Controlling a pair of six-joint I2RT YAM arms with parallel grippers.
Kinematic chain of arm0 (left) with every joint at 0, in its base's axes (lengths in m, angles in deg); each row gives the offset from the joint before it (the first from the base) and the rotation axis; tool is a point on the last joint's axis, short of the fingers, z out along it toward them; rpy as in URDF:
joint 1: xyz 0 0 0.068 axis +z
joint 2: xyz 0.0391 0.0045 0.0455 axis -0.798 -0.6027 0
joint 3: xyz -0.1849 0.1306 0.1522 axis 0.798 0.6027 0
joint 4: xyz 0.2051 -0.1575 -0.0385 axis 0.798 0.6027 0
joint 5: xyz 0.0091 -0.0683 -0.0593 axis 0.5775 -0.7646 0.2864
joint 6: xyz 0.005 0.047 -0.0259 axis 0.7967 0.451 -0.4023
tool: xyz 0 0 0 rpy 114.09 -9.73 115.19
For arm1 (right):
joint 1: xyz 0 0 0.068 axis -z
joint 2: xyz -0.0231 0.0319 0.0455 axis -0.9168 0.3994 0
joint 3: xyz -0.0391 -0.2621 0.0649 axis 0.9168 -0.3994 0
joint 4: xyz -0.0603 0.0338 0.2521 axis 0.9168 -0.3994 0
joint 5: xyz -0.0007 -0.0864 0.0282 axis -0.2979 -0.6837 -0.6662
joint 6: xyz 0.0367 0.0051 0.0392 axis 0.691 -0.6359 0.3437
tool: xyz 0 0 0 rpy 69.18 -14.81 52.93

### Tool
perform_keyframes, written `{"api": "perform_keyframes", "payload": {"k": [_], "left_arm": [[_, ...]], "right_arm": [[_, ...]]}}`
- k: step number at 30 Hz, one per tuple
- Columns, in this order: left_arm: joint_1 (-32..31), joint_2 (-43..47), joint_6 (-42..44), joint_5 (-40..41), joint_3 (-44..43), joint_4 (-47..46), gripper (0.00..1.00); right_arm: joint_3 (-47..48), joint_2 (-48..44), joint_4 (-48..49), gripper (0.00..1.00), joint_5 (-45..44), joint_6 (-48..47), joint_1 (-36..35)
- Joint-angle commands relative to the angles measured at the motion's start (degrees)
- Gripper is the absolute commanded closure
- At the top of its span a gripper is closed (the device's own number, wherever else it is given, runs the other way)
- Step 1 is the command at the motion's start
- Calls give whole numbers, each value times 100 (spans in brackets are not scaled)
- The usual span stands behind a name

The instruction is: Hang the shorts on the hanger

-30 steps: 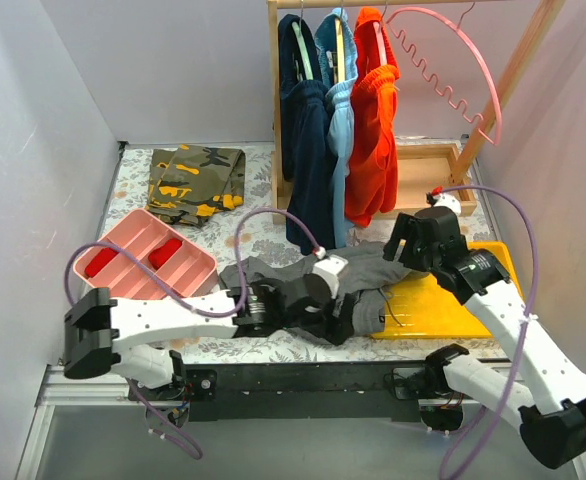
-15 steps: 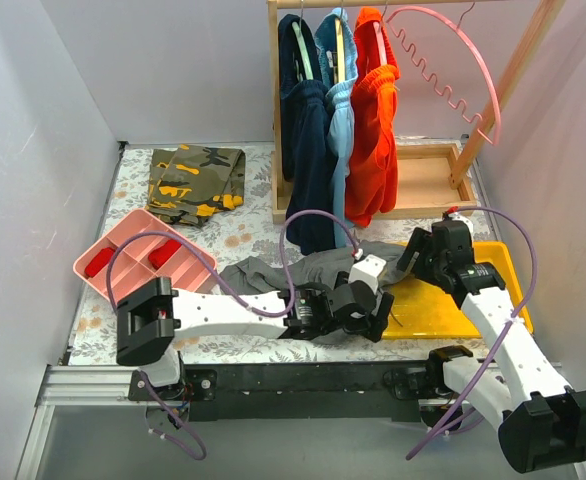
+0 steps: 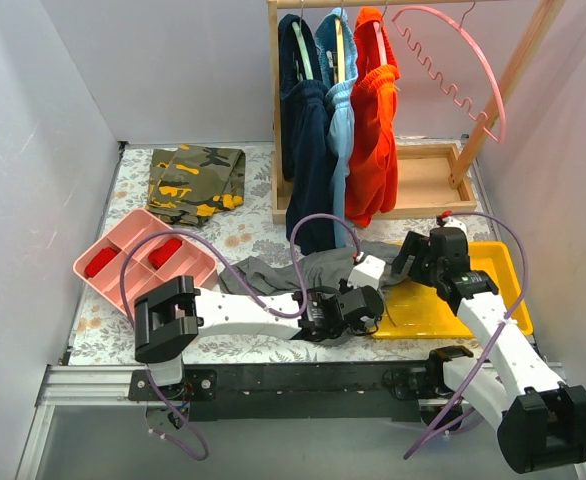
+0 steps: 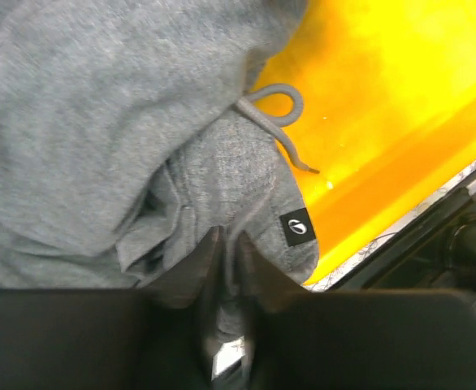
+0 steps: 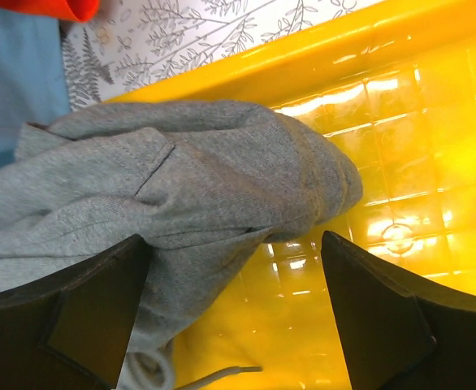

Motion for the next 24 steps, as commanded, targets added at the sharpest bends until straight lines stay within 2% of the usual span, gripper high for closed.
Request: {"api": "perform_keyframes", "payload": {"k": [1, 9, 11, 13, 16, 17, 18, 19, 20, 22, 23, 24], "left_arm": [[141, 635, 70, 372, 190, 105, 100], [475, 1619, 122, 627, 331, 711, 100], [606, 2023, 227, 653, 313, 921, 100], [712, 2382, 324, 662, 244, 1089, 100], [941, 2682, 447, 741, 94, 1580, 100], [1011, 2875, 508, 776, 7, 1756, 100], [1055, 2964, 579, 794, -55, 1810, 100], [1108, 3034, 684, 803, -125, 1897, 100], [1274, 3148, 728, 742, -309, 2107, 100], [1546, 3184, 851, 261, -485, 2293, 100], [1818, 3184, 869, 136, -582, 2459, 100], [1959, 3167, 887, 22, -653, 2495, 100]], "right_arm": [[-159, 72, 720, 7, -18, -354, 34], [-45, -297, 1027, 12, -370, -820, 26], [-62, -315, 1220, 14, -3, -961, 34], [-19, -271, 1256, 21, 592, -988, 26], [157, -253, 1256, 65, 1437, -769, 35], [245, -297, 1213, 84, 1597, -681, 35], [315, -323, 1134, 89, 1772, -559, 26], [542, -350, 1063, 90, 2018, -488, 17], [657, -411, 976, 79, 2090, -470, 17], [947, -490, 652, 65, 2222, -504, 8], [1018, -630, 580, 53, 2266, -539, -18], [1054, -710, 553, 46, 2327, -592, -36]]}}
